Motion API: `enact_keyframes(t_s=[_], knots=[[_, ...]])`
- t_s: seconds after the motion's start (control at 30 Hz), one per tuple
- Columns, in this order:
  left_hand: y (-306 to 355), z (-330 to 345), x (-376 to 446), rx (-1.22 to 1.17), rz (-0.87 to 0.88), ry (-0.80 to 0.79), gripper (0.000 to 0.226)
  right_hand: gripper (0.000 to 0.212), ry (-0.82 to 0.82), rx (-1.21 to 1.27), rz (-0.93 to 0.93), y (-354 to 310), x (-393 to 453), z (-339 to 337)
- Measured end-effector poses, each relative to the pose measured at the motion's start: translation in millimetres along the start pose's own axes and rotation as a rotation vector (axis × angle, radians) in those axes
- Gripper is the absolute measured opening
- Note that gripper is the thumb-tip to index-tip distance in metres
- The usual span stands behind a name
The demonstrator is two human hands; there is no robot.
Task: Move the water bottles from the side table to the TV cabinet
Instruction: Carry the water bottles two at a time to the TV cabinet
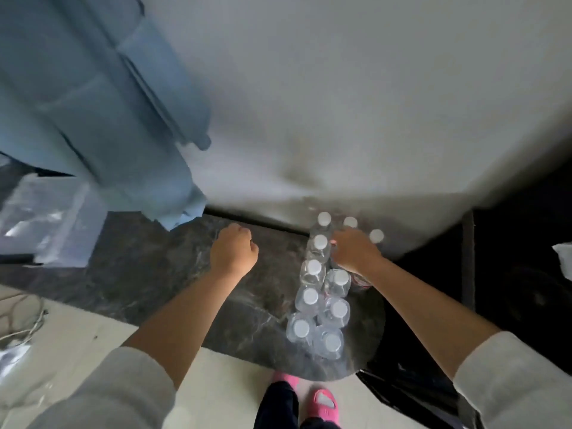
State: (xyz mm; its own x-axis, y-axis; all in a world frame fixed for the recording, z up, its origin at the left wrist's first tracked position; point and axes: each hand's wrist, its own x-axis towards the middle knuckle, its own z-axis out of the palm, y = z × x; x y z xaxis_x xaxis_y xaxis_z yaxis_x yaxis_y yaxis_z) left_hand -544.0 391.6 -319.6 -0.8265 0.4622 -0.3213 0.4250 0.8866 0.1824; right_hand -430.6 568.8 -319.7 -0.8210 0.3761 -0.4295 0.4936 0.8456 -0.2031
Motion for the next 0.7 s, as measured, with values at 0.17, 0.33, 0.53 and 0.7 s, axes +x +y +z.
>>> enact_keyframes(t_s=[0.17,0.33,0.53,0.7], knots=[[-68.3,-38.3,-65.7,0.004,-0.246,0.091,0.033,0.032,0.009,-0.057,-0.360,-98.5,-17.0,-17.7],[-158.3,-55.8,-159.2,-0.047,-0.538,0.123,0.038,0.021,0.004,-0.229,-0.705,-216.7,-55.6,-9.3],[-254.7,-68.3,-279.9,-0.089,-0.870,0.166,0.036,0.023,-0.075,-0.325,-0.979,-338.8,-102.0,19.0],[-332.4,-75.5,-377.8,-0.140,-1.090,0.228,0.037,0.018,-0.079,-0.405,-1.186,-446.3,-160.9,45.3]])
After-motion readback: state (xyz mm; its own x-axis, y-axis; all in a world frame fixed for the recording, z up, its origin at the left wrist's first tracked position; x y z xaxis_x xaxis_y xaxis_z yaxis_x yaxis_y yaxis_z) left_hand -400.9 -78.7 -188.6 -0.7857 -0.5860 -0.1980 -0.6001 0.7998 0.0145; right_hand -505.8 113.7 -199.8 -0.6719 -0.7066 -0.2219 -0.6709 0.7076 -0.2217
